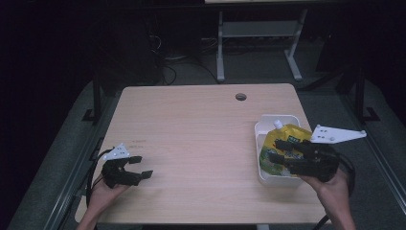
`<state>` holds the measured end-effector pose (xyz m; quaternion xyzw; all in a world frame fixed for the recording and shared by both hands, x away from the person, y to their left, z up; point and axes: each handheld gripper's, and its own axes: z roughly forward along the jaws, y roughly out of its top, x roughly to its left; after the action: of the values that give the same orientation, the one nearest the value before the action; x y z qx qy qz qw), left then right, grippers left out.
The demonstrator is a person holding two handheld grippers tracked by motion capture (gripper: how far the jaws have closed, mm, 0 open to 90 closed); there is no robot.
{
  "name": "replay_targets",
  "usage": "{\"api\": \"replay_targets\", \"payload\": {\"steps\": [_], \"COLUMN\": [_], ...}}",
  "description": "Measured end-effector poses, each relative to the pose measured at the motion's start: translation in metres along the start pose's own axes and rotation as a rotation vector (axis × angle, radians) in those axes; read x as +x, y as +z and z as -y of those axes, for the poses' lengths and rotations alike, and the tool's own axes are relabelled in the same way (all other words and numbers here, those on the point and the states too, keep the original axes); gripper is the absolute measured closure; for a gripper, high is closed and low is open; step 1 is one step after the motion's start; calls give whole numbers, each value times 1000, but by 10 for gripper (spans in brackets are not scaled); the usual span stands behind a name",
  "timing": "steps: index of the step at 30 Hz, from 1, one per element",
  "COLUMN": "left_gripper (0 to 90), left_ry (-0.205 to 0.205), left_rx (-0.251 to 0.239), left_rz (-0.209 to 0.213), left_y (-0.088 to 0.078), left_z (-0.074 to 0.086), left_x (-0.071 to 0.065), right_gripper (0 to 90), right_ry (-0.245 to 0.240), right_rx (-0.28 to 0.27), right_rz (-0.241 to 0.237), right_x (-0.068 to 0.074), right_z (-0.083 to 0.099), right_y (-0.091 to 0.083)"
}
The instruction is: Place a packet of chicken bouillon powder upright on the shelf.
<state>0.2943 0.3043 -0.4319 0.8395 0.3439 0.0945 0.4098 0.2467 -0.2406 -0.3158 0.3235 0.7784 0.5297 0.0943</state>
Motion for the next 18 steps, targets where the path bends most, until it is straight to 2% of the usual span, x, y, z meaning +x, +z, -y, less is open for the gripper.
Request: {"api": "replay_targets", "payload": {"steps": [18], "left_gripper": [217], "left_ry": [6], "left_rx": [2], "left_rz": [-1], "left_y": [-1], "left_z": [0], "left_x": [0], "right_gripper": [433], "right_ry": [-26], "right_rx": [26], "right_rz": [-22], "right_x": [22], "right_z": [24], "right_y": [26]}}
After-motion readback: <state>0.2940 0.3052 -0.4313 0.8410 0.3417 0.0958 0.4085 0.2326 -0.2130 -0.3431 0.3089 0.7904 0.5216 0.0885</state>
